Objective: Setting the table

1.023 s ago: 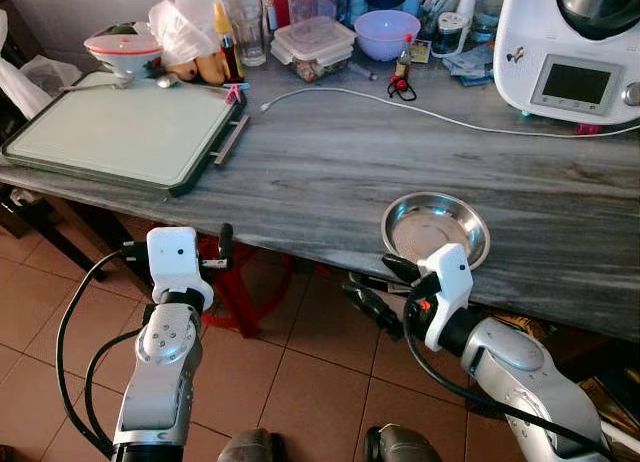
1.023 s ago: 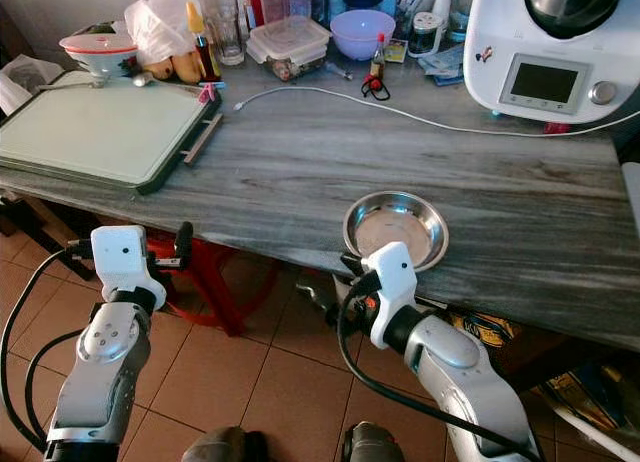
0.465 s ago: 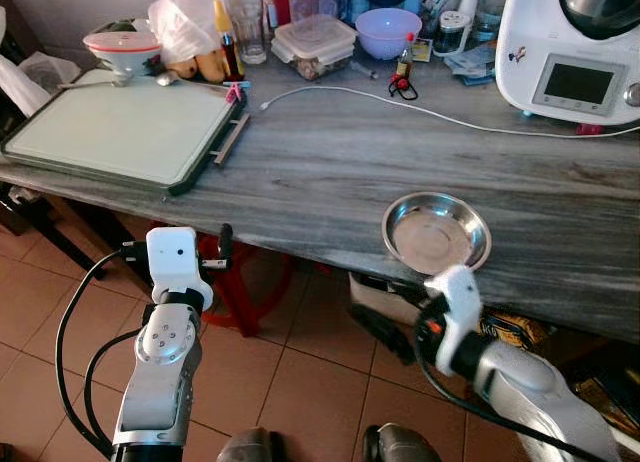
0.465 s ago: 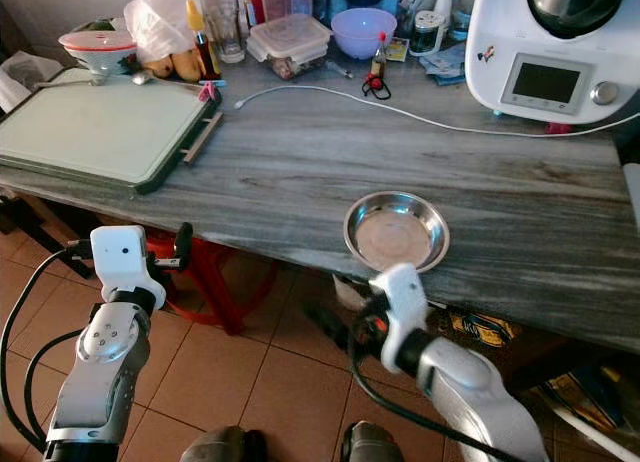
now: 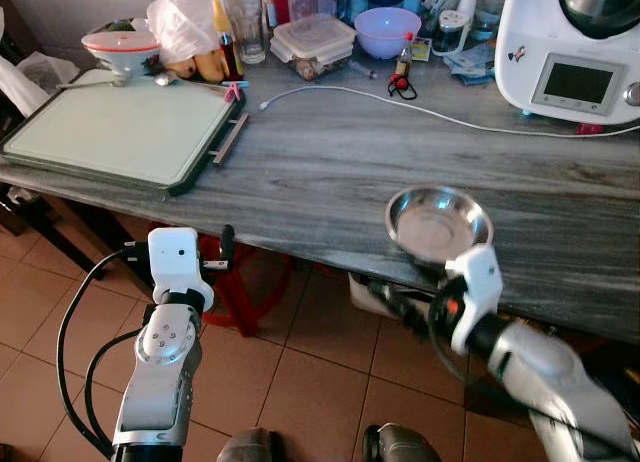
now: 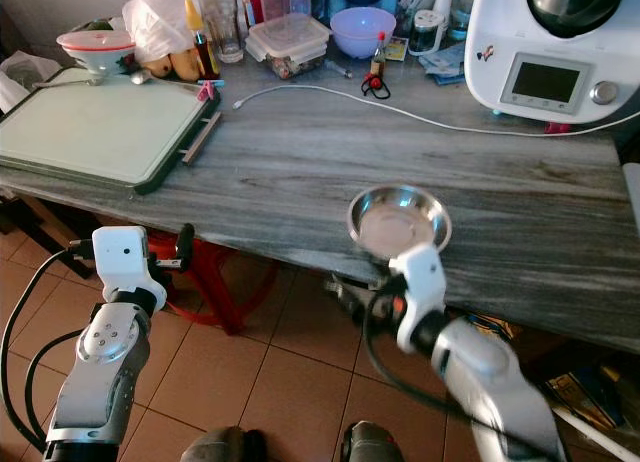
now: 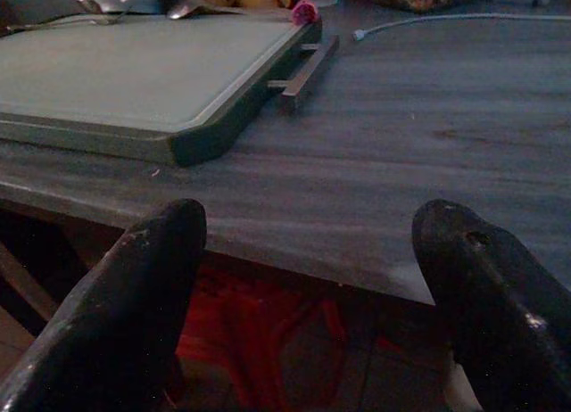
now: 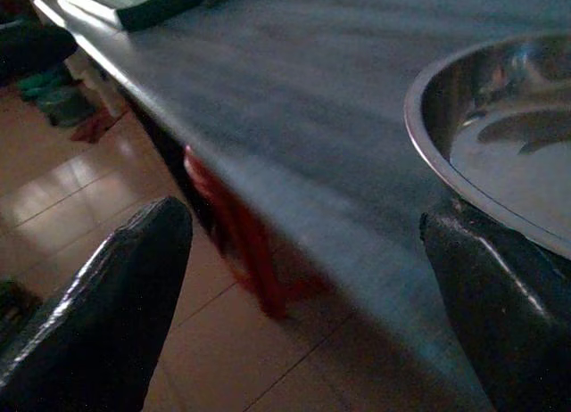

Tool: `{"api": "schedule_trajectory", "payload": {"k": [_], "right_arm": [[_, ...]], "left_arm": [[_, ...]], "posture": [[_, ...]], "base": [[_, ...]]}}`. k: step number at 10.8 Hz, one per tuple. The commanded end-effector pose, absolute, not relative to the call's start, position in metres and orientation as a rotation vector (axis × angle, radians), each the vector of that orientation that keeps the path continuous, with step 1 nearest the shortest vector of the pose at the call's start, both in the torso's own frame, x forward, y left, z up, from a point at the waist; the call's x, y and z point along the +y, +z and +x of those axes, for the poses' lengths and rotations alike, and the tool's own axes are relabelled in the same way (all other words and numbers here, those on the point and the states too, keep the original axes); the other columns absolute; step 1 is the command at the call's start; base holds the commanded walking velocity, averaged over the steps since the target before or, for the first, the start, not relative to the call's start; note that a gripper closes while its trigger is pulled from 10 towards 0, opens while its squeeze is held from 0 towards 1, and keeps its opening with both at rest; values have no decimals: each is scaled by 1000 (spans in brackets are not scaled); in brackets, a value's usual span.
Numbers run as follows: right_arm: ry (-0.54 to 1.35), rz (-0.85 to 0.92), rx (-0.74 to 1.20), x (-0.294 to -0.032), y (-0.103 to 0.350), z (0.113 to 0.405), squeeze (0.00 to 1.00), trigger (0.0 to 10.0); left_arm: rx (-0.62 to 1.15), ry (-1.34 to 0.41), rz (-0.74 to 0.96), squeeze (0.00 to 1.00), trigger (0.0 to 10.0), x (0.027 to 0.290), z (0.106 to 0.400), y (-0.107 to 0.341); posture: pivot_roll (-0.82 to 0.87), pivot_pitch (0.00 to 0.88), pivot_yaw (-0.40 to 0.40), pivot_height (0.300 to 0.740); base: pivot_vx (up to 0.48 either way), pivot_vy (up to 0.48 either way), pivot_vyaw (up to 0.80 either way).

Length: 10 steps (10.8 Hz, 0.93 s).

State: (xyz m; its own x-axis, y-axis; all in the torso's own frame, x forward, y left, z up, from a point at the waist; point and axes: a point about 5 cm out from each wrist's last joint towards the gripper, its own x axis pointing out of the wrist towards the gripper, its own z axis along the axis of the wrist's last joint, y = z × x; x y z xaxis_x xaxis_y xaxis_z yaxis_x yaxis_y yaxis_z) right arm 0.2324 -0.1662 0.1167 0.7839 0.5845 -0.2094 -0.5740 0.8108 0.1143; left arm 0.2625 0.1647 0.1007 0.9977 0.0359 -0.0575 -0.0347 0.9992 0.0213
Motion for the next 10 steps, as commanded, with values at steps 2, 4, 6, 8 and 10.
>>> {"api": "schedule_trajectory", "payload": {"k": [2,4,6,8,10], "right_arm": [[619,41,225,-165,119,237,1000,10000],[695,84,251,-151,116,230,1000,10000],[777,138,288,-137,113,220,988,10000],[753,148,204,-133,127,227,961,10000],[528,46,-7,-134,154,246,0,10000]], "left_arm": [[58,43,27,0,10000,167,262,102],[58,43,26,0,10000,167,262,102],[63,36,25,0,10000,166,262,101],[65,38,20,0,10000,166,262,100],[73,46,15,0,10000,167,258,97]], "posture": [[-58,101,66,740],[-56,98,67,740],[-59,94,70,740],[-56,88,69,740],[-50,64,65,740]], "base": [[0,0,0],[0,0,0],[0,0,0],[0,0,0],[0,0,0]]}}
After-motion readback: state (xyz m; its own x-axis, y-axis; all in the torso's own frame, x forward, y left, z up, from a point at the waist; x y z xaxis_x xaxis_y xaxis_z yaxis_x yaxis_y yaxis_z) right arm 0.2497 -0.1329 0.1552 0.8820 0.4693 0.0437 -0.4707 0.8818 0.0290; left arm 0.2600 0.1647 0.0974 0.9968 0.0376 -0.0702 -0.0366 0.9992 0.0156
